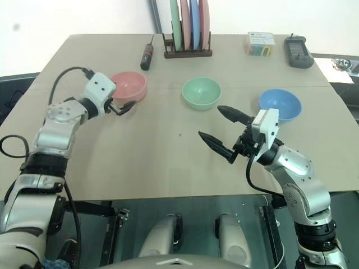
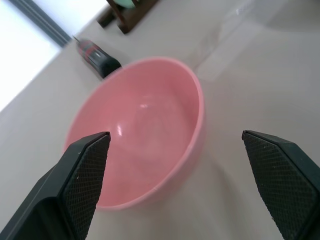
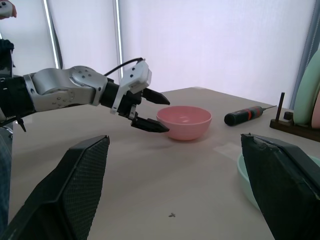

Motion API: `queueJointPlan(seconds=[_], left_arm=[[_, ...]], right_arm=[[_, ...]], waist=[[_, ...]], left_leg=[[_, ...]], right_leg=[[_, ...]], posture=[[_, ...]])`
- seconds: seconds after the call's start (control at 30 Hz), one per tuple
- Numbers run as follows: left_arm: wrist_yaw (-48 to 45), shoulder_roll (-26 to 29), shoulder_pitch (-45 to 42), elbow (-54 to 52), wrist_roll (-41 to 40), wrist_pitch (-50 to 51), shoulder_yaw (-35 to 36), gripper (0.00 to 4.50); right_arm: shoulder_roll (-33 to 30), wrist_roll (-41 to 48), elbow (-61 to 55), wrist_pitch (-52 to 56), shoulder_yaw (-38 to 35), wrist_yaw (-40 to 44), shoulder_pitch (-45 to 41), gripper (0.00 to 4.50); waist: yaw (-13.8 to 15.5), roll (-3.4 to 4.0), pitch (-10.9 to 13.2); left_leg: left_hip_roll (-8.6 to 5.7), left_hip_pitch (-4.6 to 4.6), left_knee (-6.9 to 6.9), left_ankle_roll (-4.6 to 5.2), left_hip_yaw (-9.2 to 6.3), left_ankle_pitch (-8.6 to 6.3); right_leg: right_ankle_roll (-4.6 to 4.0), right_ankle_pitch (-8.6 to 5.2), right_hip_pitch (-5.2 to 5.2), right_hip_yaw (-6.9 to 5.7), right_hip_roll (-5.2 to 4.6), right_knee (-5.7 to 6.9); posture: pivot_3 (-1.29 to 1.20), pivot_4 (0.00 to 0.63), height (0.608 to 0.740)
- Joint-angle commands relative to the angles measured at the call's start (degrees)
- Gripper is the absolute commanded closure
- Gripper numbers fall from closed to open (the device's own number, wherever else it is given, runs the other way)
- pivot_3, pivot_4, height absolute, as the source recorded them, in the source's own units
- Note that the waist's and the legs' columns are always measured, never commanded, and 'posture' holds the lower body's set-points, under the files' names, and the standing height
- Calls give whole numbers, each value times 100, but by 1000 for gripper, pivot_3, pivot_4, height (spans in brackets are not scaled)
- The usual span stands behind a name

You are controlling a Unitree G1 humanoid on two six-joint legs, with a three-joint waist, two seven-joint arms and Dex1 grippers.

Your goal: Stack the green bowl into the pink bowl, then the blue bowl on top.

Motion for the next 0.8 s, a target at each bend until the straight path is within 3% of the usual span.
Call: queueJointPlan(seconds=[0.03, 0.2, 0.23, 0.27, 0.4, 0.53, 0.6, 0.73, 0.8], left_arm=[[-189, -100, -582, 935, 317, -657, -225, 0], [-194, -313, -1180, 2047, 625, -1253, -436, 0], [-195, -351, -1284, 2229, 664, -1322, -443, 510], [-210, -375, -1366, 2369, 717, -1399, -474, 706], [-171, -432, -1586, 2756, 943, -1601, -587, 2205], [-208, -470, -1664, 2928, 1064, -1696, -596, 3947], [-226, -481, -1669, 2952, 1101, -1743, -584, 4447], [-414, -472, -1626, 2792, 1095, -1846, -569, 4447], [-1077, -505, -1485, 2339, 876, -1766, -564, 4447]], right_arm=[[-36, 68, -407, -3, -97, -154, -43, 77], [-111, 51, -488, 20, -155, -261, -27, 77], [-128, 51, -506, 22, -160, -280, -20, 0], [-149, 53, -520, 22, -168, -298, -11, 0], [-216, 50, -529, 15, -204, -329, 12, 0], [-246, 56, -523, 8, -217, -348, 7, 0], [-247, 52, -514, 6, -211, -343, -4, 0], [-266, 62, -477, 10, -210, -317, -35, 0], [-295, 62, -448, 16, -216, -284, -45, 0]], waist=[[4, 0, 0], [6, -1, 0], [6, -1, 0], [5, -1, 0], [-15, -1, 0], [-20, -2, 0], [-20, -2, 0], [-18, -2, 1], [-19, -2, 1]], left_leg=[[0, -2, 2, 0, -2, 0], [0, -3, 4, 0, -2, 0], [0, -4, 4, 0, -2, 0], [0, -5, 4, 0, -2, 0], [0, -5, 4, 0, -2, 0], [0, -5, 5, 0, -2, 0], [0, -5, 5, 0, -3, 0], [0, -6, 6, 0, -3, 0], [0, -6, 6, 0, -3, 0]], right_leg=[[0, 0, 0, -2, 0, 0], [1, 0, 1, -2, -1, 0], [1, 0, 1, -3, 0, 0], [1, 0, 1, -3, -1, 0], [2, 0, 0, -2, -1, 0], [2, 0, 0, -2, -1, 1], [2, 0, 0, -2, -1, 2], [2, 0, 0, -3, -1, 2], [2, 1, 0, -3, -1, 2]], posture=[[0, 150, 740], [0, 150, 740], [0, 150, 740], [0, 150, 740], [0, 150, 740], [0, 150, 740], [0, 150, 740], [0, 150, 740], [0, 150, 740]])
